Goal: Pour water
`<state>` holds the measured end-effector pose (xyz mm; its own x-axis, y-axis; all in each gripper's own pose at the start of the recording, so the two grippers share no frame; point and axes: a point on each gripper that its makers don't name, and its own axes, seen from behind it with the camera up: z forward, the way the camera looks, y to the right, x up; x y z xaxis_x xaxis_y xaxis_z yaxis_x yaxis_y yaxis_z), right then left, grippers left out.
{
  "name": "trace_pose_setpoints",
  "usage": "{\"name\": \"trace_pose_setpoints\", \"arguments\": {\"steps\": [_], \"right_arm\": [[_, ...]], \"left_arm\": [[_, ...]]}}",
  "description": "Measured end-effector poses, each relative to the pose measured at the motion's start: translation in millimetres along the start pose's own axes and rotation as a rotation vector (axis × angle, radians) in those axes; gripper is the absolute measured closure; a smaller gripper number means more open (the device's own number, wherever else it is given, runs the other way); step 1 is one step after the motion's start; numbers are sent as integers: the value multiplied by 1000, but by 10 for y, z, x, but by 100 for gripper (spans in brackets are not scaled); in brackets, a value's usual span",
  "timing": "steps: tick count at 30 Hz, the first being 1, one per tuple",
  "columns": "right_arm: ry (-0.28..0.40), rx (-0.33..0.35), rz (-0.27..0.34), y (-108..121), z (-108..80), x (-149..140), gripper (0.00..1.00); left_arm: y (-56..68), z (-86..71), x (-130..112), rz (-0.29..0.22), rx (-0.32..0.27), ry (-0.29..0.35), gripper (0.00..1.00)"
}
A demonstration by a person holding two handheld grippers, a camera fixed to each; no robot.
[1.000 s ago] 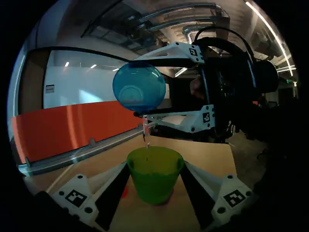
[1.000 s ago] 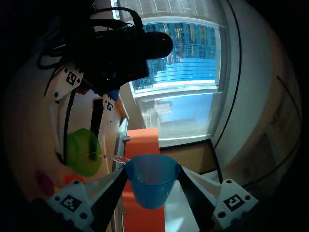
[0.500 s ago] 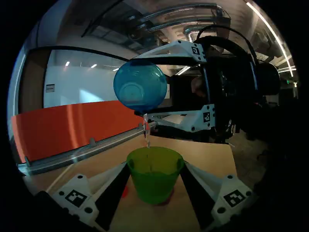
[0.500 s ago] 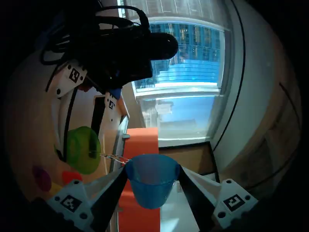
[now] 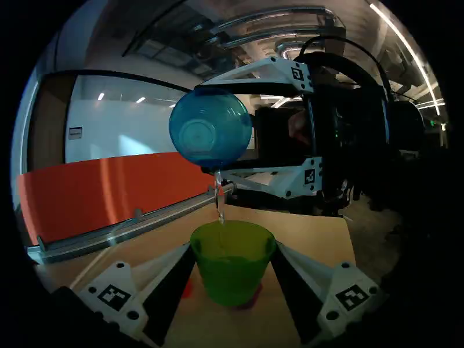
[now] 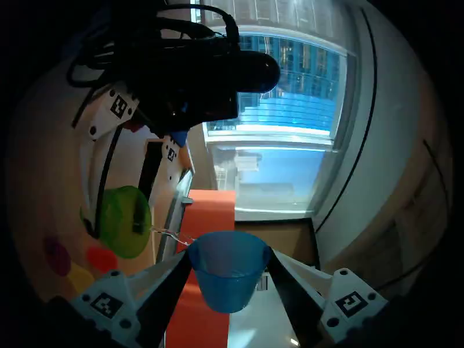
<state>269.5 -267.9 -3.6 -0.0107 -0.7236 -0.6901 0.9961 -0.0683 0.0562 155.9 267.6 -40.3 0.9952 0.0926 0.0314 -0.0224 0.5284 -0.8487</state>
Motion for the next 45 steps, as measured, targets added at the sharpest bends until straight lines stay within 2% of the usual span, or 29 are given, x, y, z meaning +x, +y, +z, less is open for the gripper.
{"name": "trace_pose_setpoints", "arguments": {"steps": [17, 29, 35, 39, 45], "right_arm": [[-12, 3, -80, 17, 12, 60, 9], [-18, -7, -108, 50, -2, 75, 8], [-12, -9, -101, 55, 1, 80, 8], [-12, -7, -61, 25, -5, 47, 9], [10, -4, 113, -41, -27, 17, 8]], "left_arm": [[-8, 2, 21, 0, -3, 6, 13], [-35, 9, 36, -3, -4, 7, 13], [-35, 19, 47, -3, -4, 7, 13], [-47, 16, 52, -3, -2, 8, 13], [-75, -3, 35, 2, 6, -1, 13]]}}
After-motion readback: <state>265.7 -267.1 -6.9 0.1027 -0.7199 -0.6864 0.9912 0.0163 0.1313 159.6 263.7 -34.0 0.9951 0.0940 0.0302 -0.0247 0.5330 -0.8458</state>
